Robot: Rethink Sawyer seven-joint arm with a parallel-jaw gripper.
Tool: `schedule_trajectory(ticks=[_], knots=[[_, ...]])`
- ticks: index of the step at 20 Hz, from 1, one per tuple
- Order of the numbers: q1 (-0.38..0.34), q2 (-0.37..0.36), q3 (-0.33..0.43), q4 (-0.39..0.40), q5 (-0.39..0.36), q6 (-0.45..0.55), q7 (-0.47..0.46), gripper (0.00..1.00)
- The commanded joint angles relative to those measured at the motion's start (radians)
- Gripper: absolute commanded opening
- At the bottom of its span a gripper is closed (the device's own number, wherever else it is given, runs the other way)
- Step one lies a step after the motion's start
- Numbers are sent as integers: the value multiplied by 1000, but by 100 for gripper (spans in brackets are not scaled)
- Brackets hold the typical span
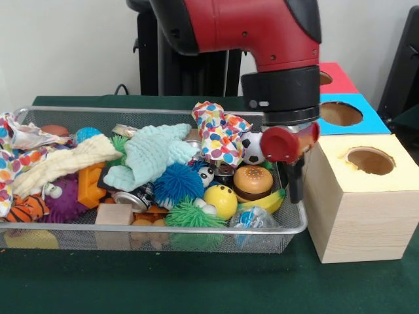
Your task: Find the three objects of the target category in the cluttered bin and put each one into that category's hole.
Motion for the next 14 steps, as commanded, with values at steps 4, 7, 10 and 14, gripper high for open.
schedule_trajectory(ticks=[4, 7, 10, 14], knots=[[-132, 4, 119, -15, 42, 239, 95, 0], [-77, -65, 62, -67, -11, 312, 34, 0], [58, -124, -97, -161, -167, 292, -15, 0], [191, -136, -240, -240, -327, 254, 2, 0]])
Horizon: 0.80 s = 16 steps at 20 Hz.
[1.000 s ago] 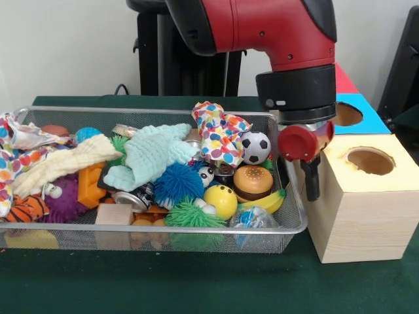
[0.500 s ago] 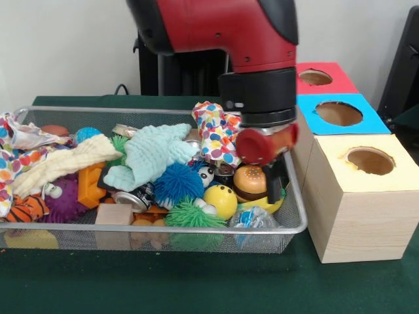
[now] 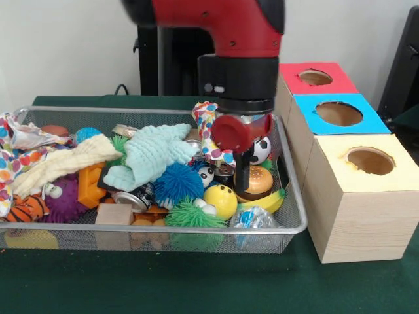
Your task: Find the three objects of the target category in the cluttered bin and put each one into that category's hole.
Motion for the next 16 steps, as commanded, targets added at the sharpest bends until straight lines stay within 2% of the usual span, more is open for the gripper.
schedule_trajectory(ticks=[1, 4, 6, 10, 13, 16], knots=[[200, -79, -180, -184, -244, 72, 5, 0], [296, -72, -279, -238, -345, 58, 56, 0], [326, -66, -310, -248, -348, 73, 111, 0], [356, -41, -326, -268, -355, 68, 140, 0], [297, -24, -256, -238, -272, 88, 140, 0], [271, -27, -214, -220, -244, 90, 119, 0]])
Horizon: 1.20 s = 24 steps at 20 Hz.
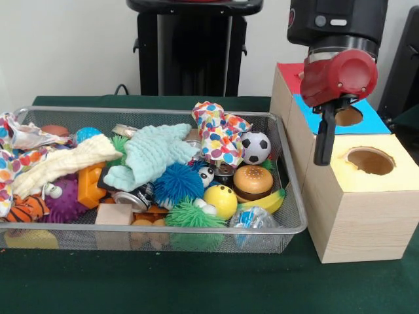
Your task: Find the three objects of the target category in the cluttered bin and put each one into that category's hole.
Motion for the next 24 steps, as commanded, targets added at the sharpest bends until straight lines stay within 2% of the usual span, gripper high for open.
schedule_trajectory(ticks=[1, 6, 8, 9, 11, 13, 15, 19, 24], knots=[[-92, 41, 25, 3, 25, 93, 122, 0], [-178, 41, 132, 45, 87, 91, 82, 0], [-180, 39, 132, 44, 74, 77, 70, 0], [-167, 40, 115, 36, 60, 75, 73, 0], [-89, 48, 19, -3, 7, 70, 117, 0], [-29, 63, -58, -31, -12, 85, 169, 0], [-24, 71, -75, -33, -4, 83, 174, 0], [12, 97, -157, -57, -13, 81, 186, 0], [24, 119, -188, -81, 3, 112, 151, 0]])
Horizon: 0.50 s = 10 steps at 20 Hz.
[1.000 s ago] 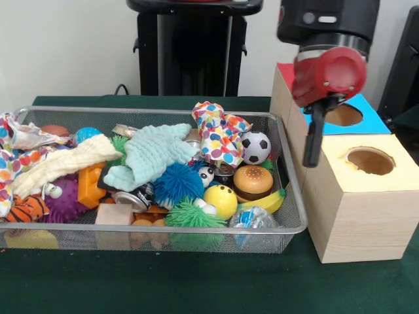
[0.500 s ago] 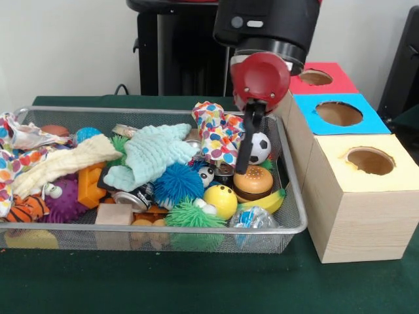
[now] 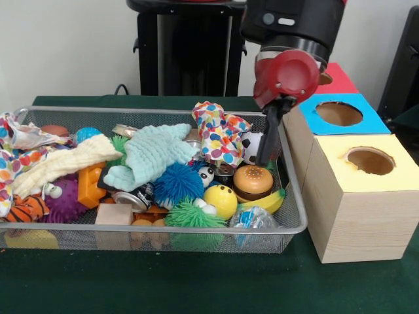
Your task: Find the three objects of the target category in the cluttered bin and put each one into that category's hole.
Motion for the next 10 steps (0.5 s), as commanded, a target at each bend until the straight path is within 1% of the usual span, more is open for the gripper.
schedule_trajectory(ticks=[1, 3, 8, 10], knots=[[17, 73, -64, -43, -42, 134, 143, 0], [28, 80, -76, -48, -31, 158, 143, 0], [31, 92, -64, -47, 14, 202, 148, 0], [50, 99, -80, -53, 19, 223, 166, 0]])
